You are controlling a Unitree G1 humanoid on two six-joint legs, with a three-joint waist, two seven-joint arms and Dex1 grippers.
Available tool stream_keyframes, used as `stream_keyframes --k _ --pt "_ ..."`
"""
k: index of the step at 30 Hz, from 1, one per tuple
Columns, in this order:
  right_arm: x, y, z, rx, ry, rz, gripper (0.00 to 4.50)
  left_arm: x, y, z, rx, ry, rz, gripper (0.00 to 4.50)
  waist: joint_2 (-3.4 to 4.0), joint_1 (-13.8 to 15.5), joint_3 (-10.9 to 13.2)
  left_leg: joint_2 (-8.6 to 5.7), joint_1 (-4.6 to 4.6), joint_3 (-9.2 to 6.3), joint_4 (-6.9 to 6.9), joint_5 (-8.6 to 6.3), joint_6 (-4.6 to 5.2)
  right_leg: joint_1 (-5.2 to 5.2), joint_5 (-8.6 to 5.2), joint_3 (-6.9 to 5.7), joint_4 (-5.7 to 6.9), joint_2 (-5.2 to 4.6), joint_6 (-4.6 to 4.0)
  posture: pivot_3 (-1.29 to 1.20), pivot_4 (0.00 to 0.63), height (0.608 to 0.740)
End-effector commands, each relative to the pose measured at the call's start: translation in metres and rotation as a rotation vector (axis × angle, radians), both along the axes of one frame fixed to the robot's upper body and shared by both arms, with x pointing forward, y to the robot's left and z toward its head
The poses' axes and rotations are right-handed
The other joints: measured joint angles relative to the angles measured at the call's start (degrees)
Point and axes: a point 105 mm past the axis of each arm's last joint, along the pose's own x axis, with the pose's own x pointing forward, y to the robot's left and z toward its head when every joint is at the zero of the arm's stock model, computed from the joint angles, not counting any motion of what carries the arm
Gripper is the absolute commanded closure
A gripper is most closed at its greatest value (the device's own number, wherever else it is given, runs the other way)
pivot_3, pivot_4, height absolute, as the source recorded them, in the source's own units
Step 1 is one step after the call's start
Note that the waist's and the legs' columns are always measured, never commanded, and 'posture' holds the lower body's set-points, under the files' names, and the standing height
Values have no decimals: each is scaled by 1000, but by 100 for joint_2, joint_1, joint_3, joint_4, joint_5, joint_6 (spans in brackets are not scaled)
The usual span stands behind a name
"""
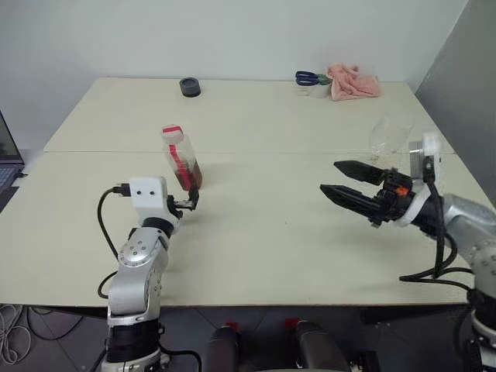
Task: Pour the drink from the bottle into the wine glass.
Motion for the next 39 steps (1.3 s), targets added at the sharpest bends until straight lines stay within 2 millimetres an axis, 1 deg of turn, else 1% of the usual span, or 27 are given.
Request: stream_keyframes --k 1,4,7,11,18,27,32,39 --pt "6 1 7 10 -46 -20 0 1 -3 12 -4 -49 -1 35 0 -1 0 0 -1 2 -1 0 0 -2 0 1 1 0 0 0 150 740" --pt "9 4 8 10 -74 -31 0 3 -6 15 20 -62 -14 35 0 3 0 2 -4 3 -1 0 0 -4 0 3 1 -3 0 0 150 740" --pt "11 7 11 24 -101 -40 0 8 -9 20 18 -76 -16 35 0 10 1 3 -9 1 -1 0 -1 -5 0 3 0 -12 0 0 150 740" --pt "11 9 11 23 -111 -41 0 14 -13 23 10 -89 -22 35 0 14 1 3 -9 1 0 0 -1 -4 1 3 -1 -16 2 0 150 740" --pt "11 9 13 29 -125 -59 0 22 -16 28 8 -110 -40 35 0 13 1 3 -9 -1 -2 0 -1 -6 1 2 -2 -13 1 0 150 740" --pt "8 8 11 30 -124 -82 0 34 -18 44 10 -156 -52 35 0 15 1 2 -10 -1 -1 0 -1 -5 1 0 -1 -14 1 0 150 740" --pt "9 7 11 36 -124 -103 0 44 -11 50 33 -172 -39 35 -1 13 1 0 -10 -3 -1 0 -1 -6 1 -2 -1 -12 1 0 150 740" --pt "8 5 11 39 -123 -125 0 54 -2 51 47 -183 -30 35 -1 12 1 1 -10 -4 -1 0 -1 -6 1 -1 -1 -14 1 0 150 740"
